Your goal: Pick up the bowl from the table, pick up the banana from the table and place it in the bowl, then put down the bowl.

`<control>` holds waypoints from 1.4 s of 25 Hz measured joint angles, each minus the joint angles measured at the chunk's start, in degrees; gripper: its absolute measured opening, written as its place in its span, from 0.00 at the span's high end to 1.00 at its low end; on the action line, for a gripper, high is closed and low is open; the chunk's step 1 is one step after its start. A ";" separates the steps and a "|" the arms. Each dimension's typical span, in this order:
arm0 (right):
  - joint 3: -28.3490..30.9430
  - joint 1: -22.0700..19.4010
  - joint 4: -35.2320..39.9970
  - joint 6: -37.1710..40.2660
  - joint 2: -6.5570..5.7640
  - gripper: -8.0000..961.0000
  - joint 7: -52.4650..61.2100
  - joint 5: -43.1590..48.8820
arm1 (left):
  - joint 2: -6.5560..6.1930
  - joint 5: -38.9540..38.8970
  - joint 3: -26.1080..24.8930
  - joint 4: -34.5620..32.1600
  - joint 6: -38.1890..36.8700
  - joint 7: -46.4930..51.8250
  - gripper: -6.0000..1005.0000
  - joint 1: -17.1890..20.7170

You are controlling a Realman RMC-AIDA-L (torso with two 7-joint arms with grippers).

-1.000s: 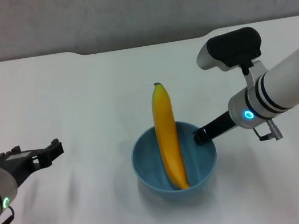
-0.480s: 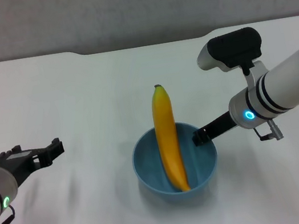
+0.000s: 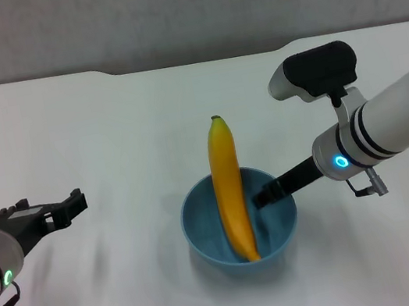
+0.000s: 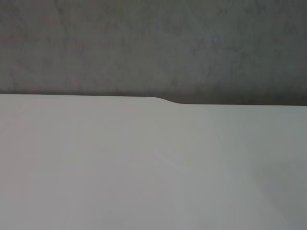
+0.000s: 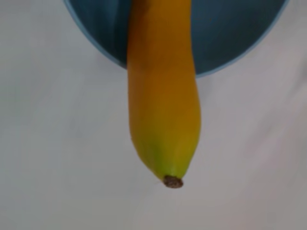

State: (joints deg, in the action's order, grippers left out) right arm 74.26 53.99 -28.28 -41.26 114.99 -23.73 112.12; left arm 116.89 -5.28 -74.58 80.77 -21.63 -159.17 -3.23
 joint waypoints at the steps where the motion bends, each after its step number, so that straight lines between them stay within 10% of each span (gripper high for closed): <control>1: 0.00 -0.09 -0.21 -0.26 -0.04 0.62 0.00 0.00 | 0.00 0.00 -0.01 -0.03 0.01 0.00 0.10 0.03; 10: 0.34 -0.13 -0.80 -2.20 -0.28 0.34 0.09 0.33 | 0.00 -0.09 -0.12 -0.79 0.01 0.00 0.10 0.07; 35: 12.16 -15.41 -34.67 -10.69 -0.27 0.33 10.55 27.03 | 0.01 0.03 -0.34 -2.97 6.75 1.41 0.10 1.90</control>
State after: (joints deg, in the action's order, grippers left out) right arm 86.42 38.58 -62.96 -51.95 114.72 -13.18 139.15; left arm 116.90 -5.25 -74.92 77.80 -14.88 -157.76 -1.33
